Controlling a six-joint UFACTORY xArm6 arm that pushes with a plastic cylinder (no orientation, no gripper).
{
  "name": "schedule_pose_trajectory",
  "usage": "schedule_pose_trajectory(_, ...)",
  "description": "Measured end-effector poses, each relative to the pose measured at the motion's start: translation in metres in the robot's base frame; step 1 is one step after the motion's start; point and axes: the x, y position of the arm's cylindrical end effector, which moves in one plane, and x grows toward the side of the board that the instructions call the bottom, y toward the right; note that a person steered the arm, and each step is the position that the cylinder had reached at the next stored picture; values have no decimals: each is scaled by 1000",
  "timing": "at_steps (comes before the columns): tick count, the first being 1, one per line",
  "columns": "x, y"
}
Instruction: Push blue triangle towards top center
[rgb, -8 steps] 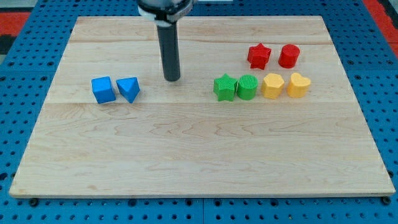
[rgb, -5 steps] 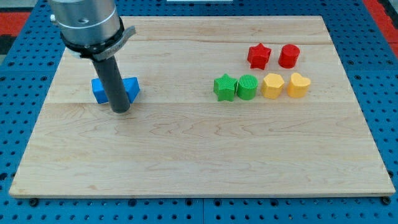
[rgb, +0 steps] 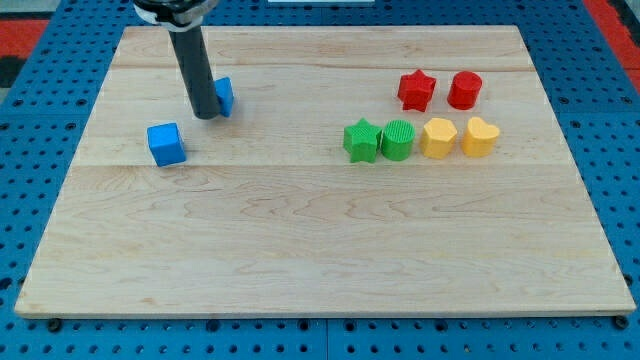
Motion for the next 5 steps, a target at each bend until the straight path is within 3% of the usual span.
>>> schedule_pose_trajectory(3,-42,-2)
schedule_pose_trajectory(5,-42,45)
